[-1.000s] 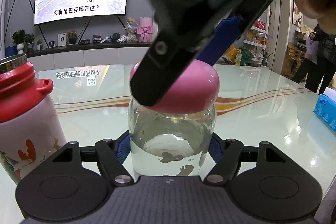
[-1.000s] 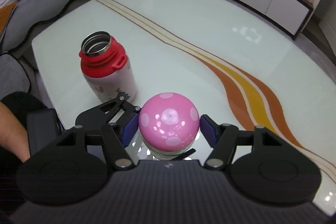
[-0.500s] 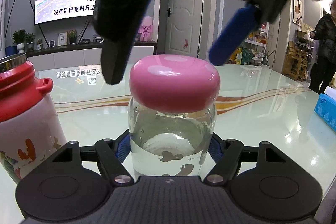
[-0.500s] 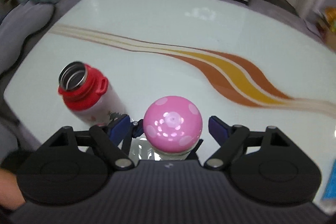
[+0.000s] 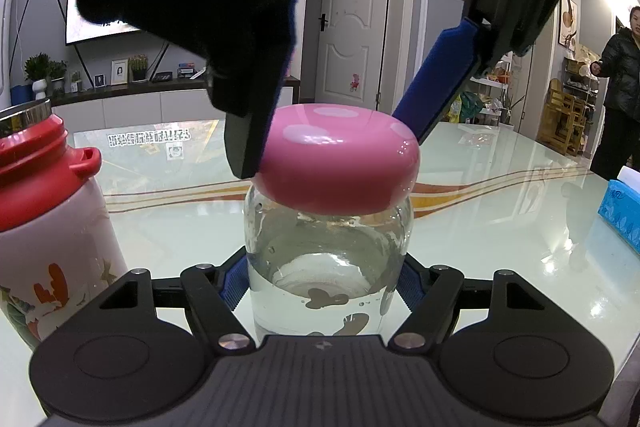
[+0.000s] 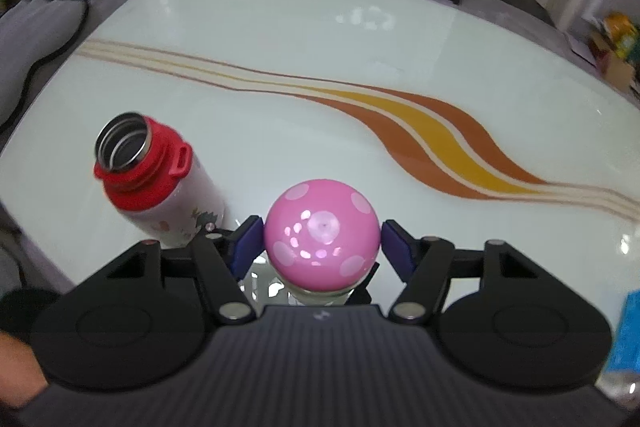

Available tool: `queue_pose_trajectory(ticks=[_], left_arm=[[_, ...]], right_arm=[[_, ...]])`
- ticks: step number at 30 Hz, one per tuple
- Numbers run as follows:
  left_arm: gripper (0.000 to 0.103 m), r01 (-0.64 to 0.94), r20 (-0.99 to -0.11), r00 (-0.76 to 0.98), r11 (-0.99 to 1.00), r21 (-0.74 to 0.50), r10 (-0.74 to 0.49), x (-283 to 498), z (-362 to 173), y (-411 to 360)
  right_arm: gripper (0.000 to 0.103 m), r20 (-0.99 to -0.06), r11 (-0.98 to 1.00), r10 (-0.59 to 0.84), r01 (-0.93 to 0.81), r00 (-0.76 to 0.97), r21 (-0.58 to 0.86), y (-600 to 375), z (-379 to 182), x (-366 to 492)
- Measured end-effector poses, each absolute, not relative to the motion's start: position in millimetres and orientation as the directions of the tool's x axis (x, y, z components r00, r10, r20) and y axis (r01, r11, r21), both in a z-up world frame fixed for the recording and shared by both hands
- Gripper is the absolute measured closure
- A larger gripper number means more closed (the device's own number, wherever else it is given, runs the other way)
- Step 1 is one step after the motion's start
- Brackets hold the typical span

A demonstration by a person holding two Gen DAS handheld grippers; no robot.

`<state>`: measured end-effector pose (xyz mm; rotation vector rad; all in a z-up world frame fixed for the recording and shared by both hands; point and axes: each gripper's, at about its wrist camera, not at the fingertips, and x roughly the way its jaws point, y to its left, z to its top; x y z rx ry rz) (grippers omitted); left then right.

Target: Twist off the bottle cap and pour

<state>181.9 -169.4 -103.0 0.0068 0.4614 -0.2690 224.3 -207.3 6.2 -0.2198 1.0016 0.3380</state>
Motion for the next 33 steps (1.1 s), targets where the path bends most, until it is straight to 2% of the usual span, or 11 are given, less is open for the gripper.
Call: queue_pose_trajectory(ticks=[9, 14, 15, 18, 22, 26, 28, 30, 33], left_arm=[[0.029, 0.263, -0.445, 0.857, 0.963, -0.054, -0.259, 176.4, -96.3, -152.3], [0.029, 0.264, -0.444, 0.858, 0.963, -0.052, -0.259, 180.5, -95.7, -157.5], [0.029, 0.264, -0.443, 0.858, 0.963, -0.052, -0.259, 181.3, -95.2, -159.0], [0.029, 0.264, -0.443, 0.858, 0.963, -0.052, -0.259, 184.4, -94.3, -163.4], [0.029, 0.263, -0.443, 0.858, 0.963, -0.052, -0.259, 186.6, -93.8, -167.3], [0.029, 0.263, -0.443, 0.858, 0.963, -0.052, -0.259, 188.3, -94.2, -171.5], [0.029, 0.263, -0.443, 0.859, 0.963, -0.053, -0.258, 189.8, -94.8, -173.9], [0.029, 0.263, -0.443, 0.859, 0.963, -0.052, -0.258, 191.8, -94.5, -178.4], [0.029, 0.265, -0.443, 0.858, 0.963, -0.052, -0.26, 194.1, -95.3, -181.7]], right_arm=[[0.039, -0.848, 0.772, 0.317, -0.634, 0.425, -0.029, -221.9, 6.9, 225.1], [0.038, -0.843, 0.724, 0.354, -0.689, 0.405, -0.027, -225.8, 7.3, 224.7], [0.037, -0.843, 0.728, 0.352, -0.685, 0.406, -0.026, -225.3, 7.8, 223.9], [0.026, -0.836, 0.758, 0.345, -0.652, 0.426, -0.019, -224.9, 9.6, 220.7], [0.021, -0.821, 0.81, 0.361, -0.585, 0.443, 0.04, -226.3, 11.9, 221.1], [0.021, -0.835, 0.914, 0.258, -0.403, 0.486, 0.048, -219.0, 13.1, 220.7], [0.026, -0.848, 0.953, 0.189, -0.302, 0.496, 0.035, -214.2, 11.2, 220.4], [0.03, -0.846, 0.962, 0.174, -0.272, 0.504, 0.036, -210.8, 11.8, 217.7], [0.031, -0.846, 0.966, 0.15, -0.257, 0.511, 0.016, -204.7, 11.7, 217.9]])
